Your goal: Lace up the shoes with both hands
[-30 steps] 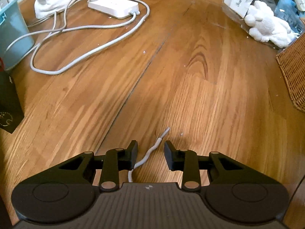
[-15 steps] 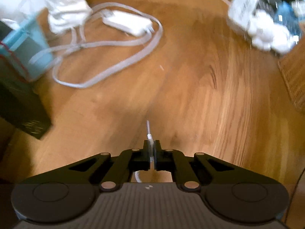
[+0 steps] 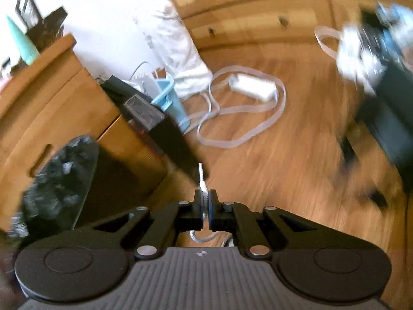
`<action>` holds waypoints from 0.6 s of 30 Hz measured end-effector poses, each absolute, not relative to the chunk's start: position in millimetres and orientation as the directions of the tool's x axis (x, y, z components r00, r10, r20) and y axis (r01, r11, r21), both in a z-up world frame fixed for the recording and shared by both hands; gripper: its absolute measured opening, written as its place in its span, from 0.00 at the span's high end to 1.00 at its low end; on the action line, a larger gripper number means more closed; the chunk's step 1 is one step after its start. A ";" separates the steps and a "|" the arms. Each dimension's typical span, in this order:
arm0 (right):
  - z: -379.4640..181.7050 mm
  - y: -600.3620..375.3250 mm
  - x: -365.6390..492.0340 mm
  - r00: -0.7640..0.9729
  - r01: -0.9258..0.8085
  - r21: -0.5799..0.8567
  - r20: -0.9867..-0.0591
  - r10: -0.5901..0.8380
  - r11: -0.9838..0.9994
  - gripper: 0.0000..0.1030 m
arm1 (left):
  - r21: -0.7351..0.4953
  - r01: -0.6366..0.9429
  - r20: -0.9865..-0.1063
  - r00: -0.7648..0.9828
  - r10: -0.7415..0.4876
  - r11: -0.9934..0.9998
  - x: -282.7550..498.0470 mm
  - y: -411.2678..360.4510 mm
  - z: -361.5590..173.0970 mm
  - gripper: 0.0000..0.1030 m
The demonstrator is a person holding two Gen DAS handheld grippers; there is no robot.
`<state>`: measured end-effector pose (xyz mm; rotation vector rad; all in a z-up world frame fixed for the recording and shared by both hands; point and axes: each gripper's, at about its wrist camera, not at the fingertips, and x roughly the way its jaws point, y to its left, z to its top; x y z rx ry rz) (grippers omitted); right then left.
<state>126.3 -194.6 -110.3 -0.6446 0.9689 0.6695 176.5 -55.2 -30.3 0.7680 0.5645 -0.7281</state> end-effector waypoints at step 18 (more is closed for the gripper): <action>-86.4 -181.9 154.0 0.447 -0.590 0.104 -0.784 0.431 0.800 0.64 | 0.281 0.703 -0.819 0.530 -0.218 0.653 80.5 -37.6 -91.8 0.96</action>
